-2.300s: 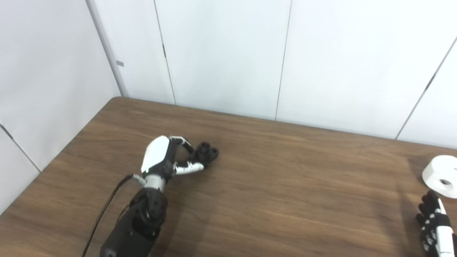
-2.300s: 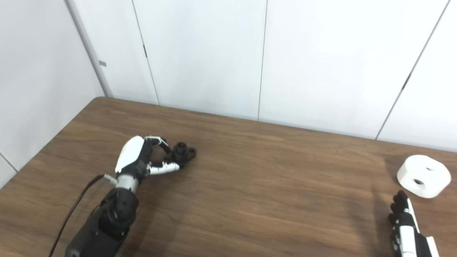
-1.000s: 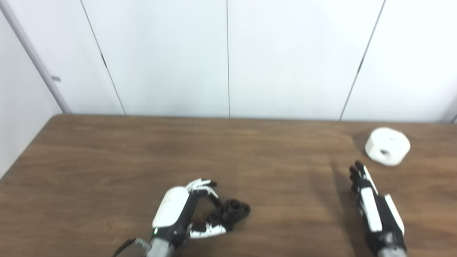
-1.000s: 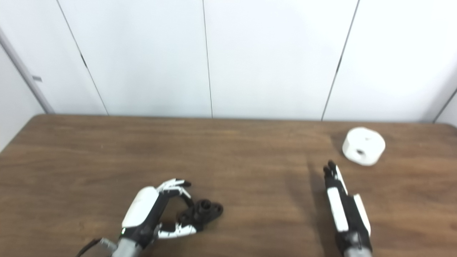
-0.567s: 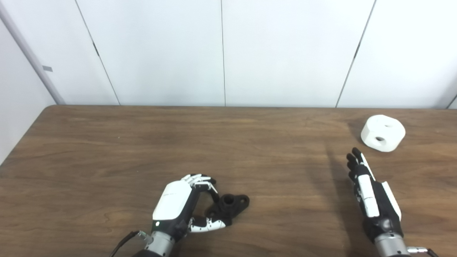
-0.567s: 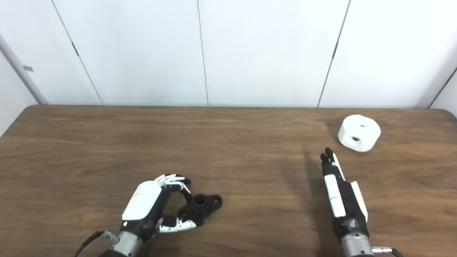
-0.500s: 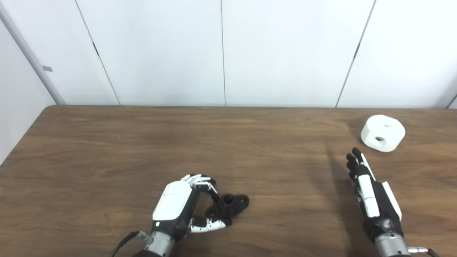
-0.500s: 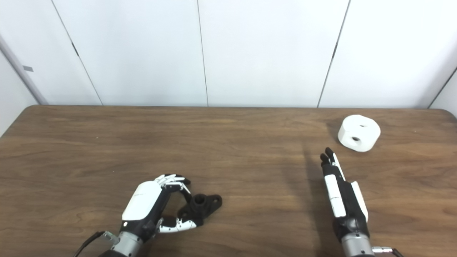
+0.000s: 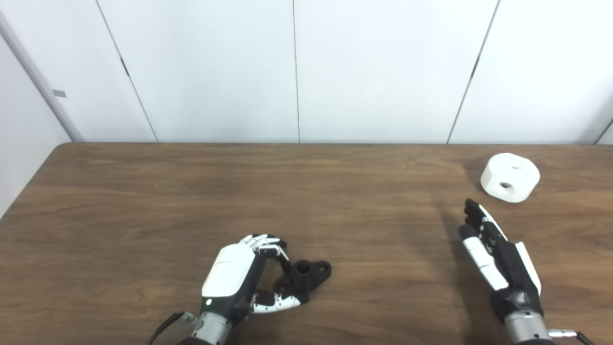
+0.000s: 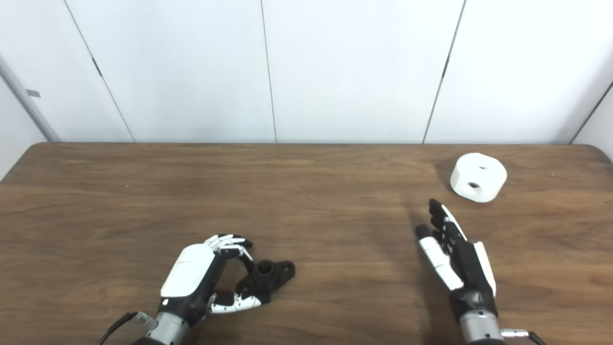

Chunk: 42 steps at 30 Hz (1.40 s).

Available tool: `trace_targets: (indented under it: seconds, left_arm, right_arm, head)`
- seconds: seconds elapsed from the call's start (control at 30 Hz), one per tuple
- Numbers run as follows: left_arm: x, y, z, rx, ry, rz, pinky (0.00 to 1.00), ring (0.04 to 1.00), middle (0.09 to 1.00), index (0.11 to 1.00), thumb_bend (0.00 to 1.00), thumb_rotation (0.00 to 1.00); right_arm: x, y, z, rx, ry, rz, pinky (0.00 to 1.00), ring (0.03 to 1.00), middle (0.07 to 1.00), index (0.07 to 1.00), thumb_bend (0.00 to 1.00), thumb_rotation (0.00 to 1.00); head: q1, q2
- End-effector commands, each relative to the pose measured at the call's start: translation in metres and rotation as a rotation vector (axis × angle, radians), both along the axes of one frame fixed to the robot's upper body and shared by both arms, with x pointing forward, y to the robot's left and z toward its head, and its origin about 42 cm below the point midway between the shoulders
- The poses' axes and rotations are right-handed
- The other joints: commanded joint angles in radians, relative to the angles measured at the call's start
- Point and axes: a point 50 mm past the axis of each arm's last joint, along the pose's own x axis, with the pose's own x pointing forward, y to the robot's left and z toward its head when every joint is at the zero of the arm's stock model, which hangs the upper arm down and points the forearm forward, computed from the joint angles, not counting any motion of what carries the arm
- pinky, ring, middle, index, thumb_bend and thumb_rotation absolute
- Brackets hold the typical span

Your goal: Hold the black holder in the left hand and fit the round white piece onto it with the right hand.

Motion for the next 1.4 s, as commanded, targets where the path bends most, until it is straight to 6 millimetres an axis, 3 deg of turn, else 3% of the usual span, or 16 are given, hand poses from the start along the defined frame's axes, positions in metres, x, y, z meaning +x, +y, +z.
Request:
trace_targets:
  seconds: [0.0,0.1,0.27,0.37,0.63,0.9,1.37]
  left_arm:
    - [-0.004,0.013,-0.014,0.046,0.073,0.013,0.88,0.831,0.77,0.486,0.52,0.05]
    - [-0.004,0.016,-0.014,0.052,0.069,0.01,0.87,0.827,0.768,0.486,0.52,0.05]
    - [-0.003,0.02,-0.014,0.048,0.073,0.009,0.88,0.832,0.768,0.486,0.52,0.05]
    - [-0.003,0.023,-0.013,0.048,0.068,0.009,0.87,0.831,0.766,0.485,0.52,0.05]
    - [-0.003,0.035,-0.008,0.054,0.071,0.018,0.85,0.821,0.763,0.485,0.52,0.04]
    - [-0.002,0.042,-0.003,0.054,0.077,0.019,0.84,0.816,0.758,0.485,0.52,0.04]
    - [0.001,0.046,-0.002,0.065,0.069,0.017,0.81,0.802,0.75,0.485,0.52,0.04]
  right_arm:
    - [0.009,-0.005,0.027,-0.113,-0.127,-0.016,0.85,0.908,0.909,0.841,0.63,0.62]
    - [0.012,-0.014,0.038,-0.181,-0.146,-0.055,0.89,0.908,0.901,0.839,0.67,0.5]
    - [0.02,-0.031,0.06,-0.321,-0.176,-0.117,0.97,0.932,0.899,0.836,0.73,0.46]
    - [0.025,-0.037,0.073,-0.446,-0.191,-0.153,0.9,0.911,0.893,0.813,0.76,0.45]
    - [0.045,-0.052,0.103,-0.62,-0.22,-0.194,0.91,0.961,0.921,0.776,0.81,0.31]
    - [0.074,-0.069,0.118,-0.698,-0.197,-0.221,1.0,1.0,0.958,0.767,0.83,0.28]
    - [0.136,-0.107,0.133,-0.902,-0.018,-0.191,1.0,1.0,0.983,0.787,0.87,0.31]
  head:
    - [-0.028,-0.006]
    - [-0.061,-0.012]
    - [-0.114,-0.012]
    - [-0.151,-0.014]
    - [-0.241,-0.019]
    - [-0.306,-0.022]
    - [-0.321,-0.024]
